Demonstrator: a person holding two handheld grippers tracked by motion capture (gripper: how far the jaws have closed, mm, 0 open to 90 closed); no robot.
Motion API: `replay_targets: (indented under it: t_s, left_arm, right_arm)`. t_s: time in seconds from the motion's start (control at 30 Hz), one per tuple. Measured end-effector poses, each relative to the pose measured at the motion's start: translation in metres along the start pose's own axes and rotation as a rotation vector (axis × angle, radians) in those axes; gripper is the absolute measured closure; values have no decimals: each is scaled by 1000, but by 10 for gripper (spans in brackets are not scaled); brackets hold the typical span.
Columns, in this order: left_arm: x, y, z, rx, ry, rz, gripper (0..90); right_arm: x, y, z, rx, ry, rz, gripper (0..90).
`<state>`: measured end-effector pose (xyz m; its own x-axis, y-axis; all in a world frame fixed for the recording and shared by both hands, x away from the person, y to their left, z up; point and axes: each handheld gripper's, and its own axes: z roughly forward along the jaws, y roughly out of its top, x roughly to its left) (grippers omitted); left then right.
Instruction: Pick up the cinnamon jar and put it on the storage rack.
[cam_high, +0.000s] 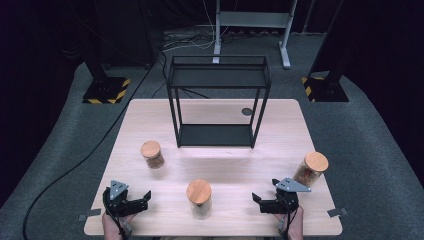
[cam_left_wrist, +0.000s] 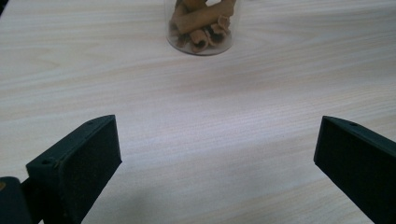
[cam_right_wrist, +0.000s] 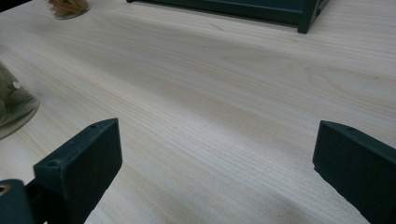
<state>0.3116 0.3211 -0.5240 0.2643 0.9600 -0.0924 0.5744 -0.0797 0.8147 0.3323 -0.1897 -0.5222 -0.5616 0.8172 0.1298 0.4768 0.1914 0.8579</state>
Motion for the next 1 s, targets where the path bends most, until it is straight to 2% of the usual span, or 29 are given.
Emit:
replay_targets:
  t_s: [0.17, 0.37, 0.5, 0.7, 0.93, 1.0]
  left_arm:
    - [-1, 1, -2, -20, 3, -6, 0]
    - [-7, 7, -4, -37, 19, 28, 0]
    - [-9, 13, 0, -52, 16, 36, 0]
    - [-10, 19, 8, -42, 22, 48, 0]
    - [-4, 20, 13, -57, 34, 28, 0]
    - [-1, 19, 14, -72, 16, 10, 0]
  right_arm:
    - [0, 0, 0, -5, -1, 3, 8]
    - [-1, 0, -1, -13, 11, 8, 7]
    - [-1, 0, -1, -12, 18, 9, 7]
    - [-1, 0, 0, -9, 25, 6, 7]
    - [-1, 0, 1, 1, 30, 1, 7]
    - [-1, 0, 1, 1, 30, 2, 7]
